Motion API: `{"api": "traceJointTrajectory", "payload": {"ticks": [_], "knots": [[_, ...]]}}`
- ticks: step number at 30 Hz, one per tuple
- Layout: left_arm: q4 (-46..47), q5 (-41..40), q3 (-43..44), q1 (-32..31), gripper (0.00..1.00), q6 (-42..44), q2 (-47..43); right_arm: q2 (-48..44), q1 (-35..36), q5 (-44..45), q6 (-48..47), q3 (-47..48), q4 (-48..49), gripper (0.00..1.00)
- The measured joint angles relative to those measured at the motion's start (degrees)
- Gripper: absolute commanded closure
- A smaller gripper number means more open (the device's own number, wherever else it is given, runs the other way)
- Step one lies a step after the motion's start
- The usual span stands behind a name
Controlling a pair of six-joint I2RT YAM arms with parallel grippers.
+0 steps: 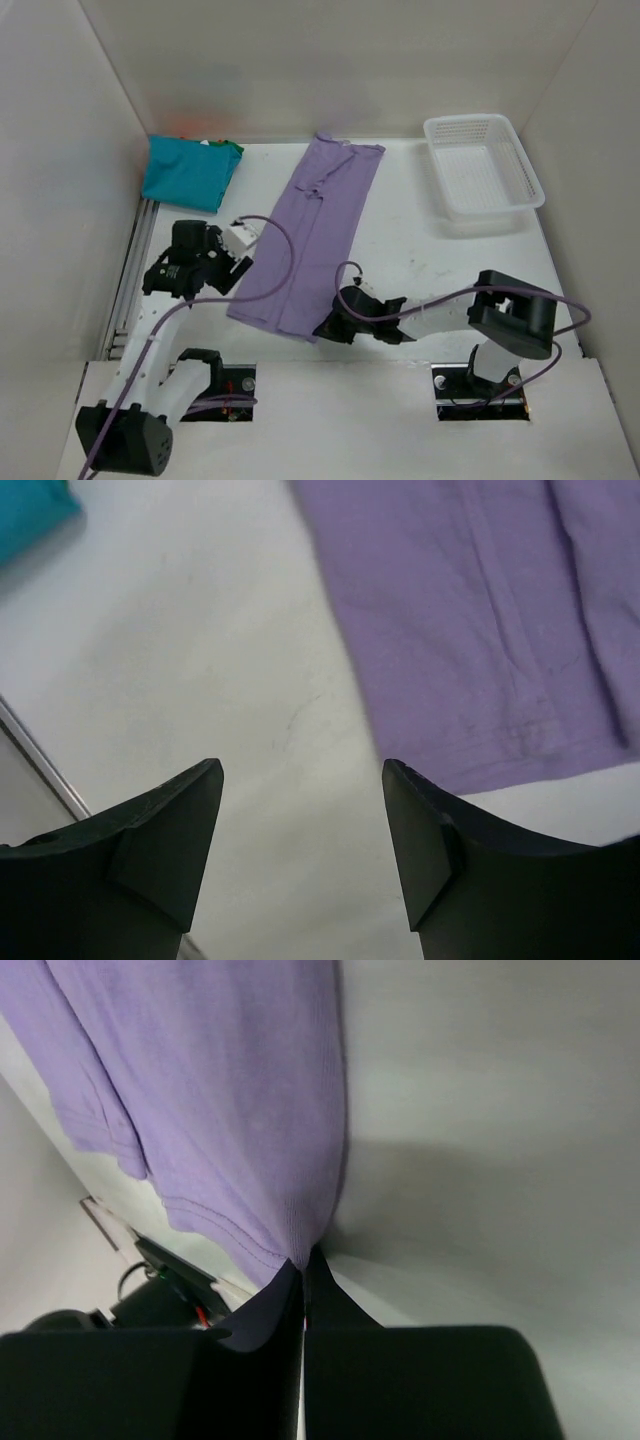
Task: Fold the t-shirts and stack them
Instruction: Rotate the tshirt 90 degrees, then grab the bottom of the folded rectangular tshirt with both arms
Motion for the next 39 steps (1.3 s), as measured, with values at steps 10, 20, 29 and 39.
{"api": "traceJointTrajectory", "payload": {"ticks": [10, 20, 29, 39], "knots": [[-5.70, -9.05, -8.55, -34.14, 0.41, 28.24, -5.90, -14.78, 0.11, 1.33, 1.09, -14.29, -0.74, 1.00], [-11.82, -11.50, -17.57, -45.92, 0.41, 43.47, -7.45, -18.27, 1.62, 1.20, 1.14, -17.81, 0.00, 0.99], [-4.72, -11.82, -19.32, -49.03, 0.52, 45.64, 1.36, -18.58, 1.60, 0.66, 1.25, -19.80, 3.41, 0.93], [0.57, -13.03, -18.60, -49.64, 0.92, 42.58, 6.69, -16.11, 1.51, -3.58, -0.35, -19.04, 8.28, 0.62]]}}
